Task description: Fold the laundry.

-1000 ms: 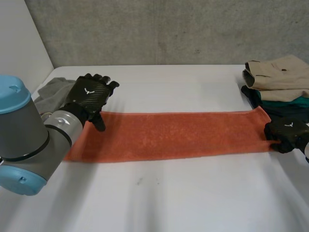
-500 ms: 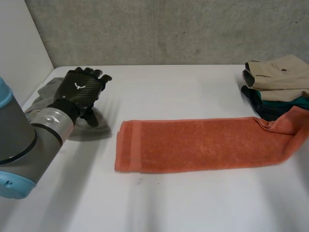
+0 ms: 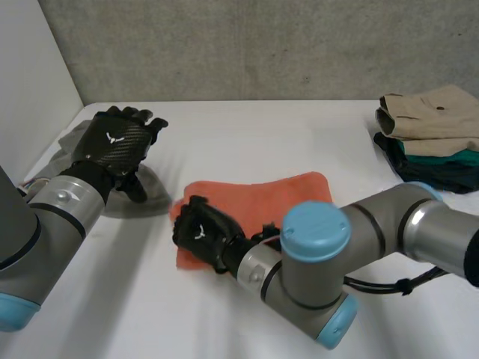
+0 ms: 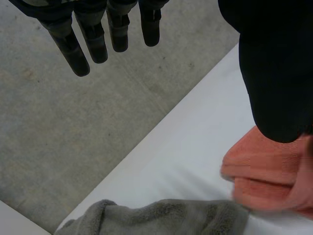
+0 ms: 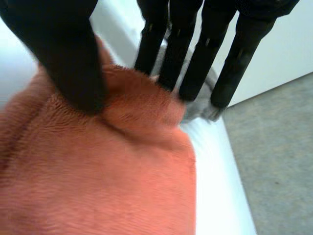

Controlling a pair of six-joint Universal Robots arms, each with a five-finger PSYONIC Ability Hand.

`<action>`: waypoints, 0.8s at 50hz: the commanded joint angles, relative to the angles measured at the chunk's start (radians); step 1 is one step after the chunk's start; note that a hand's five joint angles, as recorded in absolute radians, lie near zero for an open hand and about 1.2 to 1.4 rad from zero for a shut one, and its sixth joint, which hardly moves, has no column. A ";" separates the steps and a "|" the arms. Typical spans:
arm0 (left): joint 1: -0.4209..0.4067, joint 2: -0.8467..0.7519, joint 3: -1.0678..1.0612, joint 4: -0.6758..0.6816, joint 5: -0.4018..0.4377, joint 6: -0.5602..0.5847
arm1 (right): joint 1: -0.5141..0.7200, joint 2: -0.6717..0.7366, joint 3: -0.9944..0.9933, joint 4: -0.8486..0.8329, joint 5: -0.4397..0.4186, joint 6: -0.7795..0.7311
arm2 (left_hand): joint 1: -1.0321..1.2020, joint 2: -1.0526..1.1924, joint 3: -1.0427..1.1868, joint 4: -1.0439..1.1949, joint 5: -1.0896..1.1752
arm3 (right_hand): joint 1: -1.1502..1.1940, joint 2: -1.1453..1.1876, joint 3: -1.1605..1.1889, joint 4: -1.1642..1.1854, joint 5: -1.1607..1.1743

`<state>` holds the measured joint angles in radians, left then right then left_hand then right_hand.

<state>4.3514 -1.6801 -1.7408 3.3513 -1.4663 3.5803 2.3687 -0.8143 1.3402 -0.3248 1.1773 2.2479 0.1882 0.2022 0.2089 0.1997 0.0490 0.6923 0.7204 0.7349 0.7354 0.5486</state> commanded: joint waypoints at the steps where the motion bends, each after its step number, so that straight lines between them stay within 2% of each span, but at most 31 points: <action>1: -0.004 -0.001 0.009 0.007 0.003 0.000 | -0.025 -0.087 0.052 0.036 0.155 0.103 | 0.002 -0.012 -0.019 -0.010 -0.034 | -0.518 -0.546 -0.560 -0.561 -0.549; 4: -0.009 0.000 0.015 0.019 0.003 0.000 | -0.110 -0.192 0.131 0.073 0.200 0.232 | 0.002 -0.012 -0.019 -0.010 -0.033 | -0.518 -0.546 -0.560 -0.561 -0.549; 9: -0.018 0.002 0.018 0.037 0.003 0.000 | -0.293 -0.338 0.263 0.121 0.183 0.384 | -0.001 -0.015 -0.022 -0.013 -0.036 | -0.518 -0.546 -0.560 -0.561 -0.549; 12: -0.029 0.000 0.021 0.051 0.003 0.000 | -0.374 -0.345 0.335 0.131 0.171 0.404 | 0.002 -0.012 -0.019 -0.010 -0.034 | -0.518 -0.546 -0.560 -0.561 -0.549; 17: -0.042 -0.006 0.020 0.060 0.003 0.000 | -0.476 -0.335 0.408 0.139 0.171 0.351 | -0.001 -0.015 -0.022 -0.013 -0.036 | -0.514 -0.542 -0.557 -0.557 -0.545; 18: -0.046 -0.007 0.020 0.060 0.003 0.000 | -0.492 -0.329 0.416 0.141 0.171 0.331 | 0.002 -0.012 -0.019 -0.010 -0.034 | -0.435 -0.463 -0.477 -0.478 -0.466; 20: -0.050 -0.012 0.018 0.060 0.001 0.000 | -0.531 -0.301 0.424 0.154 0.177 0.259 | 0.002 -0.012 -0.019 -0.010 -0.034 | -0.092 -0.120 -0.135 -0.135 -0.123; 21: -0.052 -0.012 0.018 0.060 0.001 0.000 | -0.539 -0.295 0.421 0.165 0.183 0.234 | 0.002 -0.012 -0.019 -0.010 -0.033 | 0.142 0.114 0.099 0.099 0.111; 22: -0.053 -0.012 0.018 0.060 0.001 0.000 | -0.542 -0.284 0.413 0.182 0.191 0.187 | -0.001 -0.015 -0.022 -0.013 -0.036 | 0.601 0.573 0.558 0.557 0.570; 23: -0.053 -0.012 0.017 0.060 0.001 0.000 | -0.543 -0.281 0.409 0.184 0.191 0.168 | -0.001 -0.015 -0.022 -0.013 -0.036 | 0.703 0.675 0.660 0.660 0.672; 29: -0.055 -0.003 0.015 0.060 0.000 0.000 | -0.517 -0.307 0.335 0.116 0.222 0.174 | 0.002 -0.012 -0.019 -0.010 -0.033 | 0.704 0.676 0.661 0.661 0.673; 35: -0.055 0.014 0.015 0.054 -0.008 0.000 | -0.306 -0.362 0.180 0.098 0.214 0.263 | 0.002 -0.012 -0.019 -0.010 -0.033 | 0.704 0.676 0.661 0.661 0.673; 40: -0.053 0.036 0.004 0.054 -0.008 0.000 | -0.120 -0.246 0.073 0.099 0.164 0.262 | 0.002 -0.012 -0.019 -0.010 -0.033 | 0.704 0.676 0.661 0.661 0.673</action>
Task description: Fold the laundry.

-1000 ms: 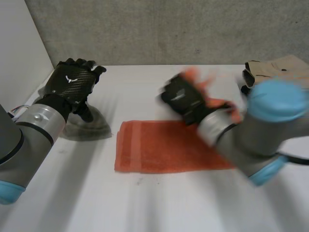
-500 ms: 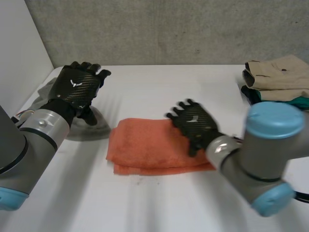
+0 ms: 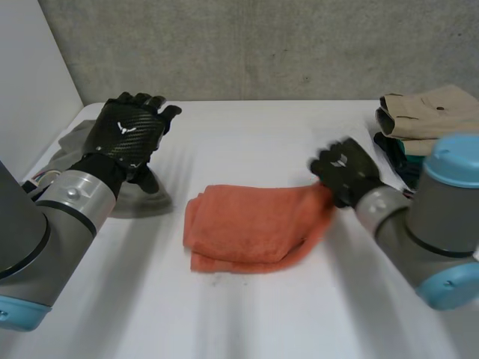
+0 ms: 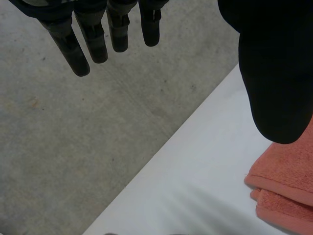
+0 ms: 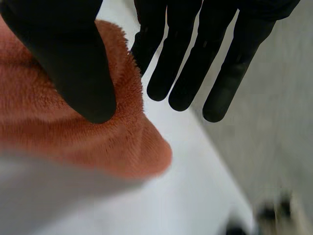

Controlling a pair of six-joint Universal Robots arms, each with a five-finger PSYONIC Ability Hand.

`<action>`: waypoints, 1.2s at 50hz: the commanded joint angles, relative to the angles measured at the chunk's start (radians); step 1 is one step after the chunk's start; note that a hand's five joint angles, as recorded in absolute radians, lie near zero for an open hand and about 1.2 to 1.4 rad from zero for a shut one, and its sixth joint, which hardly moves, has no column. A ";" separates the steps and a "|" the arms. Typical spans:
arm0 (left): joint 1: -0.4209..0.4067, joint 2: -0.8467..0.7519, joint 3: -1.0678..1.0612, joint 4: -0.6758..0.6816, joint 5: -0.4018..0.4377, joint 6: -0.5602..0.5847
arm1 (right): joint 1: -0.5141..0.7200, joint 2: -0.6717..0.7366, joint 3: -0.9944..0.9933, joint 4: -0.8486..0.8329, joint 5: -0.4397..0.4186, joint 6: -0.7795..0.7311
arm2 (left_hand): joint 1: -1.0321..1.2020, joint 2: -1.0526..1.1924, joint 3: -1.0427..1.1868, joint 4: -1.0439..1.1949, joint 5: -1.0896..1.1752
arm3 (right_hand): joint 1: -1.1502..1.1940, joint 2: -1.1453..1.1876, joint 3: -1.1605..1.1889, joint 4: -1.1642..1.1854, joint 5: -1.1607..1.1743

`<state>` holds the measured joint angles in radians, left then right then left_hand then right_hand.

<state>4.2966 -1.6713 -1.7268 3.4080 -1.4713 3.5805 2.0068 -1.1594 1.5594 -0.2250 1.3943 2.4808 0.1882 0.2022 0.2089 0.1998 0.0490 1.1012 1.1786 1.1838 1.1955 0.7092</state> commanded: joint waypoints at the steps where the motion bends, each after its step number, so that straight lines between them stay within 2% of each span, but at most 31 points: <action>1: 0.002 0.027 -0.011 -0.003 -0.003 -0.002 | 0.272 0.124 -0.165 0.001 -0.072 0.026 | -0.001 -0.015 -0.022 -0.013 -0.036 | 0.295 0.218 0.212 0.201 0.513; 2: 0.003 0.028 -0.014 -0.004 -0.004 -0.002 | 0.318 0.171 -0.197 0.009 -0.105 0.020 | -0.001 -0.015 -0.022 -0.013 -0.036 | 0.295 0.218 0.212 0.201 0.513; 5: 0.006 0.027 -0.020 -0.004 -0.006 -0.002 | 0.357 0.240 -0.242 0.024 -0.147 0.030 | 0.002 -0.012 -0.019 -0.010 -0.033 | 0.295 0.218 0.212 0.201 0.513; 8: 0.008 0.025 -0.027 -0.003 -0.004 -0.003 | 0.359 0.317 -0.300 0.047 -0.136 0.043 | 0.002 -0.012 -0.019 -0.010 -0.033 | 0.295 0.218 0.212 0.201 0.513; 9: 0.008 0.025 -0.025 -0.004 -0.004 -0.003 | 0.360 0.328 -0.317 0.055 -0.103 0.068 | 0.002 -0.012 -0.019 -0.010 -0.033 | -0.146 -0.223 -0.228 -0.240 0.072; 10: 0.005 0.025 -0.022 -0.003 -0.006 -0.005 | 0.360 0.326 -0.318 0.058 -0.087 0.085 | 0.002 -0.012 -0.019 -0.010 -0.033 | -0.461 -0.539 -0.544 -0.555 -0.244; 12: 0.002 0.024 -0.019 -0.001 -0.006 -0.015 | 0.357 0.322 -0.317 0.059 -0.061 0.136 | 0.008 -0.006 -0.013 -0.004 -0.028 | -0.927 -1.004 -1.009 -1.021 -0.709; 15: 0.000 0.008 -0.001 0.001 -0.004 -0.068 | 0.334 0.291 -0.291 0.058 -0.050 0.297 | 0.014 0.000 -0.007 0.002 -0.022 | -0.927 -1.004 -1.009 -1.021 -0.709; 19: -0.004 -0.039 0.062 -0.002 -0.007 -0.166 | 0.222 0.173 -0.226 0.065 -0.044 0.475 | 0.022 0.008 0.002 0.011 -0.013 | -0.927 -1.004 -1.009 -1.021 -0.709; 20: -0.018 -0.073 0.097 -0.007 -0.007 -0.202 | 0.172 0.111 -0.185 0.065 -0.044 0.539 | 0.022 0.008 0.002 0.011 -0.013 | -0.927 -1.004 -1.009 -1.021 -0.709; 23: -0.070 -0.125 0.160 -0.015 -0.006 -0.249 | 0.116 0.047 -0.134 0.068 -0.038 0.608 | 0.022 0.008 0.002 0.011 -0.013 | -0.927 -1.004 -1.009 -1.021 -0.709; 24: -0.110 -0.169 0.202 -0.021 -0.007 -0.267 | 0.077 0.015 -0.102 0.075 -0.037 0.647 | 0.022 0.008 0.002 0.011 -0.013 | -0.927 -1.004 -1.009 -1.021 -0.709; 27: -0.178 -0.249 0.269 -0.033 -0.007 -0.276 | 0.017 0.000 -0.073 0.114 -0.034 0.684 | 0.025 0.011 0.005 0.014 -0.010 | -0.927 -1.004 -1.009 -1.021 -0.709; 29: -0.236 -0.332 0.344 -0.056 -0.009 -0.282 | 0.001 0.000 -0.076 0.151 -0.032 0.696 | 0.031 0.017 0.010 0.020 -0.004 | -0.927 -1.004 -1.009 -1.021 -0.709; 34: -0.281 -0.481 0.441 -0.144 -0.058 -0.295 | -0.002 0.053 -0.111 0.217 -0.037 0.720 | 0.031 0.017 0.010 0.020 -0.004 | -0.927 -1.004 -1.009 -1.021 -0.709; 40: -0.294 -0.558 0.446 -0.207 -0.191 -0.284 | 0.003 0.125 -0.170 0.236 -0.035 0.739 | 0.031 0.017 0.010 0.020 -0.004 | -0.927 -1.004 -1.009 -1.021 -0.709; 41: -0.296 -0.561 0.444 -0.216 -0.236 -0.276 | 0.012 0.144 -0.182 0.240 -0.040 0.741 | 0.031 0.017 0.010 0.020 -0.004 | -0.927 -1.004 -1.009 -1.021 -0.709; 45: -0.291 -0.558 0.414 -0.231 -0.328 -0.232 | 0.079 0.193 -0.231 0.248 -0.035 0.737 | 0.031 0.017 0.010 0.020 -0.004 | -0.927 -1.004 -1.009 -1.021 -0.709; 53: -0.236 -0.551 0.334 -0.227 -0.351 -0.045 | 0.142 0.293 -0.309 0.262 -0.035 0.728 | 0.025 0.011 0.005 0.014 -0.010 | -0.927 -1.004 -1.009 -1.021 -0.709; 58: -0.232 -0.551 0.305 -0.214 -0.346 -0.009 | 0.168 0.368 -0.349 0.263 -0.023 0.689 | 0.025 0.011 0.005 0.014 -0.010 | -0.927 -1.004 -1.009 -1.021 -0.709; 60: -0.233 -0.551 0.302 -0.214 -0.345 -0.009 | 0.168 0.388 -0.363 0.272 0.023 0.647 | 0.025 0.011 0.005 0.014 -0.010 | -0.927 -1.004 -1.009 -1.021 -0.709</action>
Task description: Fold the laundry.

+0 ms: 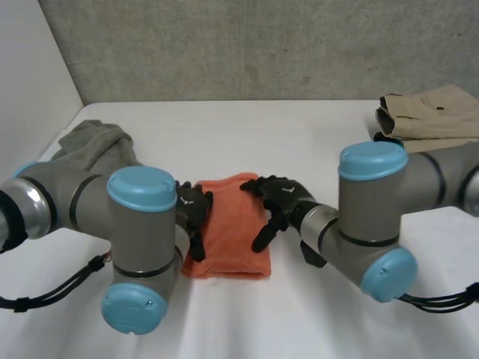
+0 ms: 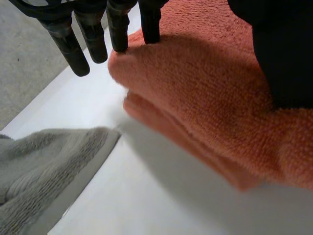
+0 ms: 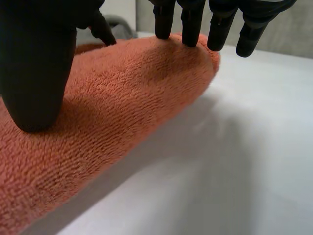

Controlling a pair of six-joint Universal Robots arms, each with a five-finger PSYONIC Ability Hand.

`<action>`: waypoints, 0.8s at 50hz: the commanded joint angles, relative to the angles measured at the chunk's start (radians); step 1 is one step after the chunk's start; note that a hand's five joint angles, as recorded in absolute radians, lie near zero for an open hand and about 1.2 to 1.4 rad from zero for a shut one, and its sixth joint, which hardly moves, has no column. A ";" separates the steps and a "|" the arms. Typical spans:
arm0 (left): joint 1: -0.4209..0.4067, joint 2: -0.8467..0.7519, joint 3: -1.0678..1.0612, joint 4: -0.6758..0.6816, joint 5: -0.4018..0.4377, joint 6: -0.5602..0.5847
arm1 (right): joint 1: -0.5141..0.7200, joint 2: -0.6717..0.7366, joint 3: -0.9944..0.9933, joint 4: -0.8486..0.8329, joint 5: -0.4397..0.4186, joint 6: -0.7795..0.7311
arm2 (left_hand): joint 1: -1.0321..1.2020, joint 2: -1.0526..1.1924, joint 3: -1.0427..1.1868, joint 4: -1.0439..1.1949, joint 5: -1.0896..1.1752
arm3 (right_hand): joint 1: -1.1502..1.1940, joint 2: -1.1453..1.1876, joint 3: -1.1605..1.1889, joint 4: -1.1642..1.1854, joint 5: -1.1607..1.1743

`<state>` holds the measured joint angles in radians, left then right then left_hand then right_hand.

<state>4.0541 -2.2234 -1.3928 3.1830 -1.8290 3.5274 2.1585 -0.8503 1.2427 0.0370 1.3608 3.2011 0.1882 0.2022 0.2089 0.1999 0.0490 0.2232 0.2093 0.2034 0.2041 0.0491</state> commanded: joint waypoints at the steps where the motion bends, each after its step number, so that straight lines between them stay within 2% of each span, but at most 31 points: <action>1: 0.009 0.002 -0.031 0.011 0.014 0.044 | 0.017 0.080 -0.048 0.014 0.072 -0.090 | 0.025 0.011 0.005 0.014 -0.010 | -0.049 -0.035 -0.029 -0.030 -0.049; 5: 0.016 0.025 -0.028 0.011 0.028 0.044 | 0.021 0.054 -0.046 0.020 0.149 -0.203 | 0.025 0.011 0.005 0.014 -0.010 | -0.049 -0.035 -0.029 -0.030 -0.049; 7: 0.020 0.054 -0.025 0.012 0.037 0.042 | 0.024 0.031 -0.034 0.017 0.156 -0.239 | 0.025 0.011 0.005 0.014 -0.010 | -0.049 -0.035 -0.029 -0.030 -0.049; 11: 0.035 0.137 -0.012 0.021 0.108 0.041 | 0.046 -0.079 0.036 -0.008 0.170 -0.297 | 0.020 0.005 -0.001 0.008 -0.016 | -0.049 -0.035 -0.029 -0.030 -0.049; 20: 0.083 0.278 0.089 0.017 0.405 0.004 | 0.181 -0.190 0.260 -0.207 0.228 -0.320 | 0.011 -0.003 -0.010 -0.001 -0.025 | -0.049 -0.035 -0.029 -0.030 -0.049; 21: 0.094 0.280 0.110 0.000 0.472 -0.030 | 0.204 -0.185 0.294 -0.235 0.236 -0.334 | 0.011 -0.003 -0.010 -0.001 -0.025 | -0.049 -0.035 -0.029 -0.030 -0.049; 24: 0.105 0.280 0.135 -0.047 0.568 -0.079 | 0.245 -0.168 0.340 -0.299 0.242 -0.381 | 0.017 0.002 -0.004 0.005 -0.019 | -0.049 -0.035 -0.029 -0.030 -0.049; 27: 0.126 0.269 0.172 -0.139 0.716 -0.140 | 0.262 -0.122 0.350 -0.362 0.245 -0.418 | 0.022 0.008 0.002 0.011 -0.013 | -0.049 -0.035 -0.029 -0.030 -0.049; 30: 0.135 0.262 0.173 -0.167 0.769 -0.150 | 0.264 -0.079 0.344 -0.419 0.247 -0.441 | 0.022 0.008 0.002 0.011 -0.013 | -0.049 -0.035 -0.029 -0.030 -0.049; 40: 0.132 0.251 0.166 -0.164 0.757 -0.148 | 0.264 0.017 0.308 -0.571 0.251 -0.529 | 0.019 0.005 -0.001 0.008 -0.016 | -0.049 -0.035 -0.029 -0.030 -0.049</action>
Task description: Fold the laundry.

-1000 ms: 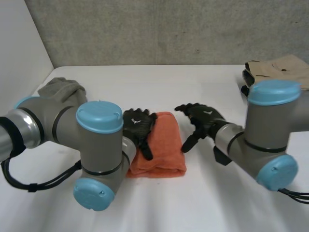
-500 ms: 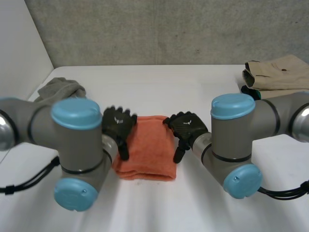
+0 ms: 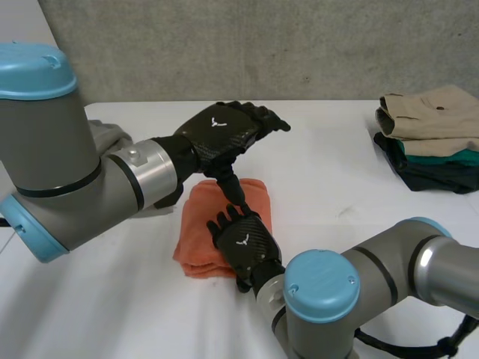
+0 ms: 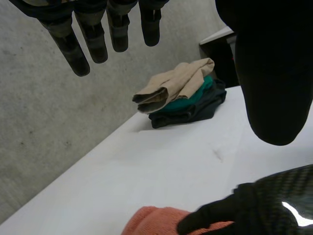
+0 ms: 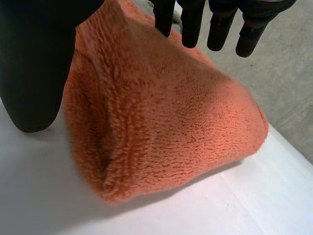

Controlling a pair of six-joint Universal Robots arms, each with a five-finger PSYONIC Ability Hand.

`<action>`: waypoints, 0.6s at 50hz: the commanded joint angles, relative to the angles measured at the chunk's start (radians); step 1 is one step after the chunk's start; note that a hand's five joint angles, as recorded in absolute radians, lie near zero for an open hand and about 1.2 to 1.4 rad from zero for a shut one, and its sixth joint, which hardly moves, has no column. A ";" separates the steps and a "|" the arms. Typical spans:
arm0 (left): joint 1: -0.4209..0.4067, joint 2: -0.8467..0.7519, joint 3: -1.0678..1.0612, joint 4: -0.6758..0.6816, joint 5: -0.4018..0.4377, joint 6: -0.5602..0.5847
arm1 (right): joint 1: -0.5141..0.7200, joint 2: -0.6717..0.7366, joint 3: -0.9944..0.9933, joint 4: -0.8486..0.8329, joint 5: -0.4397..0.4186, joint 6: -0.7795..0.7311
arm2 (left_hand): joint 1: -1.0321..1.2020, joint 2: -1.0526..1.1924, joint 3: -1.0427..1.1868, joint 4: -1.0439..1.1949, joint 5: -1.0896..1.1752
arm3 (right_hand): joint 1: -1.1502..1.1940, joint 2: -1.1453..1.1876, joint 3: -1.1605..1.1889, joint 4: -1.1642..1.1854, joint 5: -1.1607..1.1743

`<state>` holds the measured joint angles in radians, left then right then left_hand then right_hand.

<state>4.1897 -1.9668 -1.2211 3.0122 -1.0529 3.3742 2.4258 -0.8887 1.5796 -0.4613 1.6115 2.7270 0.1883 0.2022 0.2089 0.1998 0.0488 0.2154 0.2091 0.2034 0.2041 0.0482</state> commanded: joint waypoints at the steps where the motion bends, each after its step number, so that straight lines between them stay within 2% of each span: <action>1: -0.003 -0.006 -0.006 0.007 -0.022 0.005 | -0.004 0.065 -0.036 -0.076 0.002 -0.071 | 0.019 0.005 -0.001 0.008 -0.016 | -0.041 -0.035 -0.029 -0.030 -0.048; 4: -0.005 -0.006 -0.006 0.007 -0.027 0.005 | -0.005 0.071 -0.046 -0.083 0.001 -0.087 | 0.019 0.005 -0.001 0.008 -0.016 | -0.040 -0.033 -0.028 -0.028 -0.047; 11: -0.003 -0.006 -0.006 0.007 -0.027 0.005 | -0.014 0.076 -0.078 -0.096 -0.001 -0.085 | 0.019 0.005 -0.001 0.008 -0.016 | 0.189 0.196 0.201 0.201 0.182; 17: 0.000 -0.006 -0.006 0.007 -0.027 0.005 | -0.030 0.092 -0.122 -0.096 -0.004 -0.082 | 0.019 0.005 -0.001 0.008 -0.016 | 0.280 0.287 0.292 0.292 0.273; 19: 0.000 -0.006 -0.006 0.007 -0.029 0.005 | -0.036 0.111 -0.145 -0.094 -0.007 -0.082 | 0.019 0.005 -0.001 0.008 -0.016 | 0.476 0.482 0.488 0.487 0.469; 22: 0.000 -0.004 -0.006 0.007 -0.029 0.005 | -0.051 0.122 -0.167 -0.094 -0.009 -0.087 | 0.019 0.005 -0.001 0.008 -0.016 | 0.647 0.653 0.659 0.658 0.640; 26: 0.001 -0.001 -0.006 0.007 -0.029 0.005 | -0.083 0.131 -0.205 -0.094 -0.012 -0.090 | 0.019 0.005 -0.001 0.008 -0.016 | 1.157 1.164 1.169 1.169 1.150; 30: 0.013 0.005 -0.006 0.007 -0.032 0.007 | -0.143 0.116 -0.266 -0.094 -0.021 -0.085 | 0.022 0.008 0.002 0.011 -0.013 | 1.181 1.187 1.193 1.192 1.174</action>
<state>4.1914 -1.9690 -1.2272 3.0188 -1.0815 3.3794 2.3478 -0.7629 1.3814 -0.5555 1.5999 2.6390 0.1882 0.2022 0.2089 0.1998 0.0489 0.9978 1.1377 1.1397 1.1572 0.9042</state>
